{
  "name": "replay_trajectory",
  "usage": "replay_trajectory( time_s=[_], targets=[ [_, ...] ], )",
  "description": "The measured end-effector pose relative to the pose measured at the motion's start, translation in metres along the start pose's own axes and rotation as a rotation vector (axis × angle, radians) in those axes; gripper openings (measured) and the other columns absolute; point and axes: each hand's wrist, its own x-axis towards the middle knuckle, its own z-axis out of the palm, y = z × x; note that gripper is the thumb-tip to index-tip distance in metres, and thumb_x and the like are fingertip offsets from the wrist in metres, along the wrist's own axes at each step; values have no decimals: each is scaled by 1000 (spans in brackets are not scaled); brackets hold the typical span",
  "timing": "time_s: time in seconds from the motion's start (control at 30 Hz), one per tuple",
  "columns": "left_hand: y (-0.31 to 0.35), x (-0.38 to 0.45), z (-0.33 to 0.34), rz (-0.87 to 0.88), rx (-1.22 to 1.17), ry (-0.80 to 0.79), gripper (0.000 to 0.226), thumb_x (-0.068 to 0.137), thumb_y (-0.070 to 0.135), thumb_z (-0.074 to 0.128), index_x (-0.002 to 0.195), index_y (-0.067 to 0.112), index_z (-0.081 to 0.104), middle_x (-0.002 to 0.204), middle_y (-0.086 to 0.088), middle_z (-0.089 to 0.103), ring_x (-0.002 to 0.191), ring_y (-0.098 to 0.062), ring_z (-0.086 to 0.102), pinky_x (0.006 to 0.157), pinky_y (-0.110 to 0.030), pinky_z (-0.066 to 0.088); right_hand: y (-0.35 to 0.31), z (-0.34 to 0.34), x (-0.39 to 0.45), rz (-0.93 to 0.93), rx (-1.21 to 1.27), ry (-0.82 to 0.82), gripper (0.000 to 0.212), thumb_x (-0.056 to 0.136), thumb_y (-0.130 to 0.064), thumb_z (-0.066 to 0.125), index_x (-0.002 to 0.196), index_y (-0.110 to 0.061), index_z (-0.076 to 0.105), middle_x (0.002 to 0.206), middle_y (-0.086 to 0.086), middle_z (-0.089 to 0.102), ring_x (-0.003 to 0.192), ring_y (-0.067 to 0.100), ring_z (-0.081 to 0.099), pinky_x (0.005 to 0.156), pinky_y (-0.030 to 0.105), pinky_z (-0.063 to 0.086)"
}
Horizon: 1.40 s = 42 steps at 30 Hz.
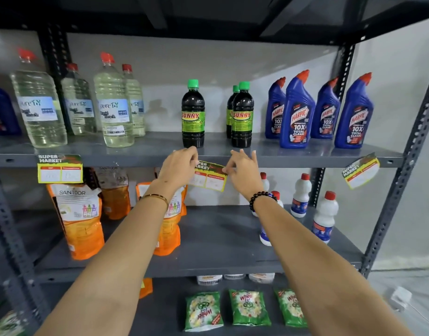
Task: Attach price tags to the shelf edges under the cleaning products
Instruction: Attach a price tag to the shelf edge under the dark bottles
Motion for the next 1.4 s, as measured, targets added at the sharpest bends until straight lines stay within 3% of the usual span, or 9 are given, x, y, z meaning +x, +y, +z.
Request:
replay_trajectory(
  time_s=[0.07,0.13,0.23,0.3,0.4,0.67,1.03,1.23,1.4],
  targets=[
    [1,0,1,2,-22,-5,8,92,13,54,87,8,57,81,-3,60,77,-26,54,89,-45,45,4,-12,2,9,19,-7,8,85,-4,58,81,1,64,127,19,60,139,31,29,119,46,-3],
    [3,1,6,4,-7,-15,8,90,15,57,84,10,59,91,-5,65,82,-27,58,108,-50,33,7,-23,6,3,-11,-41,9,84,-5,60,80,2,65,120,19,64,132,30,40,119,44,-1],
    [4,-1,17,-7,-1,25,8,88,13,60,80,10,62,103,-8,65,97,-28,59,115,-50,20,9,-26,10,-2,-14,-50,11,84,-4,61,77,4,65,106,14,69,104,26,59,115,37,18],
    [3,-3,23,-30,-10,69,8,86,10,62,79,8,65,112,-10,64,109,-29,55,116,-48,18,10,-24,10,0,-18,-50,11,84,-4,60,77,4,65,107,12,67,93,21,60,97,31,40],
    [4,-3,27,-46,-22,115,10,84,5,60,77,8,67,108,-10,65,106,-29,57,114,-48,24,12,-21,12,-4,-32,-54,12,84,-6,61,77,3,65,110,10,63,98,23,60,76,25,39],
    [16,5,21,-131,16,113,14,90,10,51,87,14,64,102,-10,67,88,-31,61,108,-51,36,8,-26,22,20,-26,-15,11,81,-11,65,74,-3,63,93,10,68,87,26,60,76,38,51],
    [26,8,15,-176,53,115,7,91,14,54,92,11,60,96,-12,68,86,-35,62,91,-48,48,1,-25,29,107,-53,15,10,80,-14,68,79,-5,64,94,10,70,91,29,61,79,43,54],
    [26,11,17,-208,63,49,34,87,35,62,115,17,57,114,-12,62,100,-35,61,105,-55,39,-6,-22,33,161,-60,-3,44,74,-36,73,105,-10,56,103,7,66,96,27,60,77,37,49],
    [28,13,20,-232,114,65,37,87,40,61,115,16,62,118,-13,58,101,-35,61,109,-52,32,-10,-11,34,141,-174,20,34,78,-39,68,88,-6,66,102,13,59,95,32,56,76,37,47]
  ],
)
